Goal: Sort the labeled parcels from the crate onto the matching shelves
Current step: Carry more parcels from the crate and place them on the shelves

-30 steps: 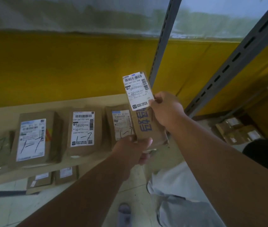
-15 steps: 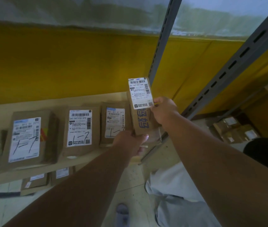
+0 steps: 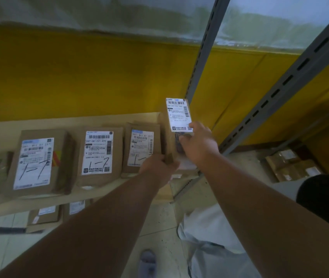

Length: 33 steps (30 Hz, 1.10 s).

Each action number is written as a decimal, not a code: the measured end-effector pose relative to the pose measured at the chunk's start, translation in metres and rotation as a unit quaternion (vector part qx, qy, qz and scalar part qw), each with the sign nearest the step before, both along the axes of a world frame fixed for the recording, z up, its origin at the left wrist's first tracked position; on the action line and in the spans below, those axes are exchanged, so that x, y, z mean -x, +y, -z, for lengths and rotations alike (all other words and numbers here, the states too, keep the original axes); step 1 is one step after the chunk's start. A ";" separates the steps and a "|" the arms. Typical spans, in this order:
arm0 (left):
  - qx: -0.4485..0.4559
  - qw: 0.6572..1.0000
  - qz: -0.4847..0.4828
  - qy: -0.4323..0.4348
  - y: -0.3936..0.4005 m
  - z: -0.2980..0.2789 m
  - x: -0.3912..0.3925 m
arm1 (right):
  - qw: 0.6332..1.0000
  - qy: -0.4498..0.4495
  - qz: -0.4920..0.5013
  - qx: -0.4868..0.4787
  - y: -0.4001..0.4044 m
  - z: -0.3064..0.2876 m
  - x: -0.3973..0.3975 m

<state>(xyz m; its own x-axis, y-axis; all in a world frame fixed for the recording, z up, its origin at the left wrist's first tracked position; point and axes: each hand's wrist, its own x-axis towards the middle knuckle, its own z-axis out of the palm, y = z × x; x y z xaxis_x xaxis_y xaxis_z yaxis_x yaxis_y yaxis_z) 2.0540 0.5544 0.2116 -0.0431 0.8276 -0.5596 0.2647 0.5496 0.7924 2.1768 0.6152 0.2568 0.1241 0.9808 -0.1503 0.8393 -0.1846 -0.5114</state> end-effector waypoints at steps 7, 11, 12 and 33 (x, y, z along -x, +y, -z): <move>-0.045 0.995 -0.052 0.068 -0.074 -0.019 0.057 | 0.992 0.067 -0.089 -0.059 -0.075 -0.034 0.040; -0.081 0.972 -0.080 0.204 -0.143 -0.037 0.122 | 0.977 0.100 -0.172 -0.083 -0.123 -0.057 0.100; -0.071 0.968 -0.094 0.220 -0.158 -0.041 0.141 | 0.970 0.109 -0.194 -0.100 -0.134 -0.066 0.119; 0.035 0.828 -0.394 0.397 -0.552 -0.090 0.625 | 0.721 0.215 -0.648 -0.116 -0.433 -0.152 0.677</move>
<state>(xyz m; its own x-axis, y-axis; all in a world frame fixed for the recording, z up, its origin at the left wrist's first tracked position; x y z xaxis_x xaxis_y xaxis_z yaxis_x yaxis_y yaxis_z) 1.4286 0.0023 0.3015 -0.9320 0.3334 -0.1420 0.2233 0.8370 0.4996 1.5000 0.1825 0.4089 -0.9290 0.2353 0.2855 -0.0160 0.7454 -0.6664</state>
